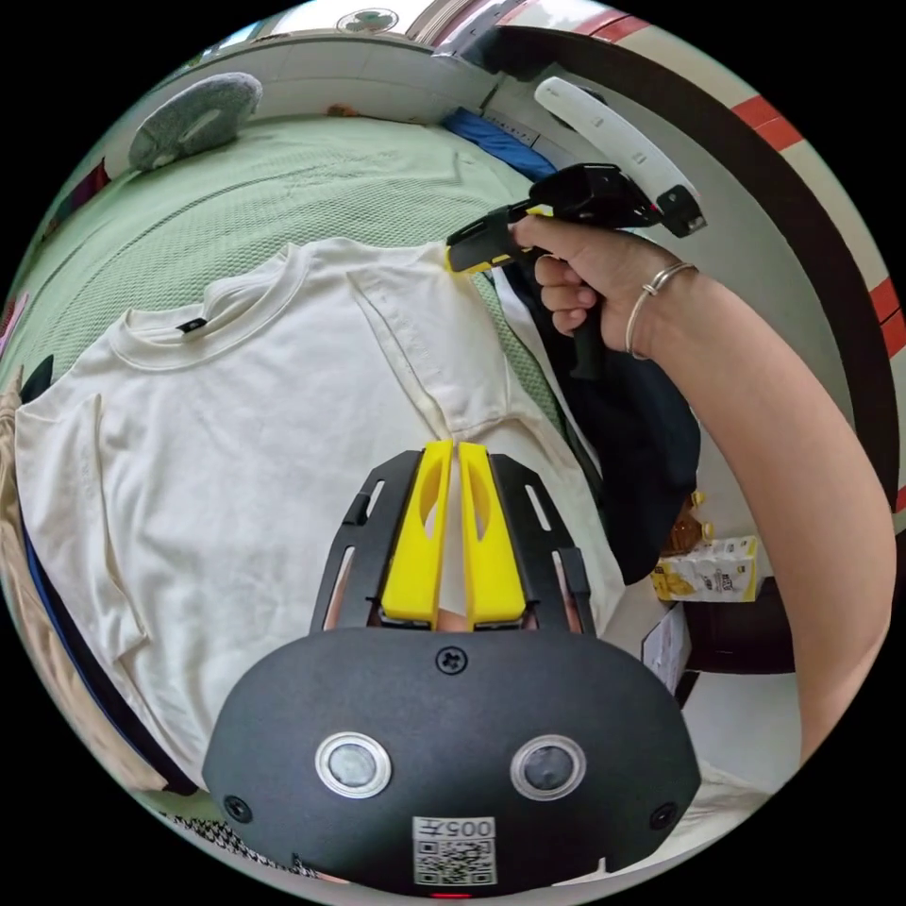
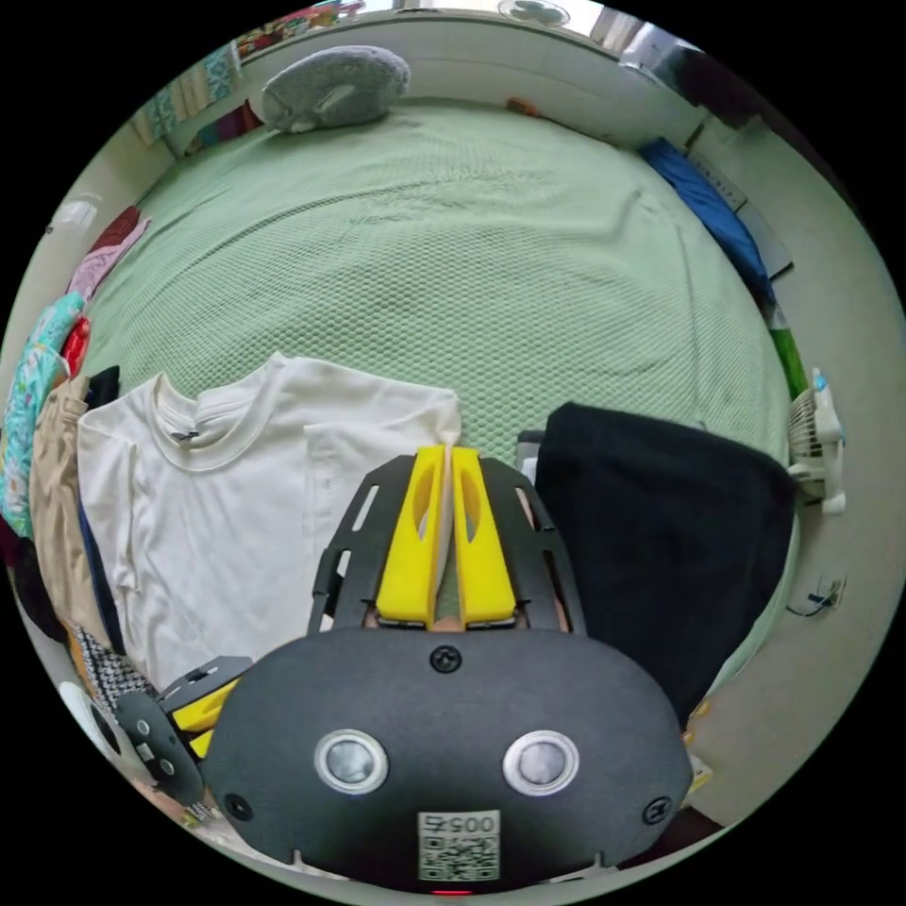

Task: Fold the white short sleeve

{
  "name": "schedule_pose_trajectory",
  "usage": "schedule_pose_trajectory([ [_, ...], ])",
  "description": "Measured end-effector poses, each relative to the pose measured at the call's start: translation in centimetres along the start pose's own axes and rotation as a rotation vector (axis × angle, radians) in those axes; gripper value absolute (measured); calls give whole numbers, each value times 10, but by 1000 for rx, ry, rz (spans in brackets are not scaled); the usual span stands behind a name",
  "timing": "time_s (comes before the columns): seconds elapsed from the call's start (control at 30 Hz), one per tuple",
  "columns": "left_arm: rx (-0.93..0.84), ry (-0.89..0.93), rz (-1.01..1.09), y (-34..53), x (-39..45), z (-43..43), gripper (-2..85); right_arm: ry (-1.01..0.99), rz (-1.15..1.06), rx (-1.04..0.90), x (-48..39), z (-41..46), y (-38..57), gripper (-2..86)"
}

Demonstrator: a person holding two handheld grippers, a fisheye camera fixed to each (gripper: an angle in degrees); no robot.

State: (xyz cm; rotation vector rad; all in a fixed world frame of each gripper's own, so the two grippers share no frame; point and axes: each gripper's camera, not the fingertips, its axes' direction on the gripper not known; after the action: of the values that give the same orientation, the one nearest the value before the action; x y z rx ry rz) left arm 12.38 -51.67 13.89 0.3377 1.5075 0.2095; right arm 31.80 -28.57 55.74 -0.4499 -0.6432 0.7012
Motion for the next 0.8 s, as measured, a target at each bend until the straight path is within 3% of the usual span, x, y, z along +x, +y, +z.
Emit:
schedule_pose_trajectory([
  [0.3,4,-44,-18,8,-17,-23,0,6,32,43,19,-1,31,28],
  [0.57,3,-60,-30,19,-35,-51,-1,-197,-181,37,10,-26,119,44],
  [0.8,-18,-67,-42,40,-60,-72,0,-185,-178,-4,7,5,161,48],
])
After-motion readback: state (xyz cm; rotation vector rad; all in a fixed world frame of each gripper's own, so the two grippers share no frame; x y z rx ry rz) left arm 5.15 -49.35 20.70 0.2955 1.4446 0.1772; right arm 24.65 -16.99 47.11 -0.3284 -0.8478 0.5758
